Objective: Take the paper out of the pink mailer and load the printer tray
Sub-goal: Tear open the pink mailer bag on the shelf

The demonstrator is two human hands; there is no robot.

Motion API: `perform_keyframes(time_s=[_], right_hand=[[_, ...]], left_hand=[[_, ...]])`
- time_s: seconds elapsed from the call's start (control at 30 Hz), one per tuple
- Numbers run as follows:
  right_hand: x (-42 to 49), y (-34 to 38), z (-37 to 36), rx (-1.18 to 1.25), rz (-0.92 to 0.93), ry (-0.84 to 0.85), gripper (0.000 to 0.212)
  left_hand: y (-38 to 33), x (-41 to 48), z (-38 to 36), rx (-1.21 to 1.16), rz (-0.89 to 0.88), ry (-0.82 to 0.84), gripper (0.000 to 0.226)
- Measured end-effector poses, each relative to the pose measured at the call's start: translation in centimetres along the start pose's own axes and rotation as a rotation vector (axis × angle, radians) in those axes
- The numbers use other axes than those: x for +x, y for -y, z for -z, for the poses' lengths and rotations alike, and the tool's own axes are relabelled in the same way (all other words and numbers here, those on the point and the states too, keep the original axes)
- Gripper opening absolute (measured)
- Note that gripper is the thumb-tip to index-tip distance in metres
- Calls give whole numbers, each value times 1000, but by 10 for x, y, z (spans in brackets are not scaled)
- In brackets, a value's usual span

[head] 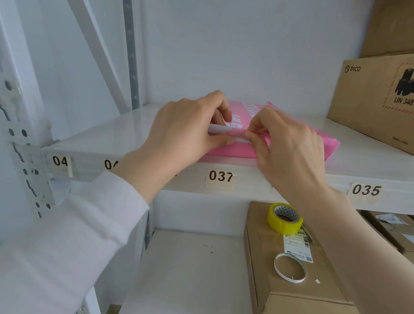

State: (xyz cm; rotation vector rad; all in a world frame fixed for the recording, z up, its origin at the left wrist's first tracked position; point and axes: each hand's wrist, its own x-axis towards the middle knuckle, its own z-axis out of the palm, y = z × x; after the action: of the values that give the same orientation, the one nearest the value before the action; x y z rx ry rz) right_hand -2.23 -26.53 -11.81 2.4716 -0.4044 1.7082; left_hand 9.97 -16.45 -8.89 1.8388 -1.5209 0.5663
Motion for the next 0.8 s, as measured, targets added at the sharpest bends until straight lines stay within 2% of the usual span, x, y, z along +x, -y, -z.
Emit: perform_keyframes(time_s=[0.3, 0.43, 0.53, 0.67, 0.8], right_hand=[[-2, 0, -3, -27, -1, -22, 16], [2, -5, 7, 91, -99, 99, 15], [0, -17, 18, 205, -132, 191, 14], [-7, -30, 26, 93, -41, 152, 20], [-10, -31, 25, 65, 48, 125, 9]], left_hand=[[-2, -2, 0, 46, -24, -2, 28], [1, -3, 4, -44, -7, 28, 29], [-2, -4, 7, -52, -32, 88, 20], [-3, -8, 4, -2, -65, 43, 11], [0, -12, -4, -1, -120, -24, 9]])
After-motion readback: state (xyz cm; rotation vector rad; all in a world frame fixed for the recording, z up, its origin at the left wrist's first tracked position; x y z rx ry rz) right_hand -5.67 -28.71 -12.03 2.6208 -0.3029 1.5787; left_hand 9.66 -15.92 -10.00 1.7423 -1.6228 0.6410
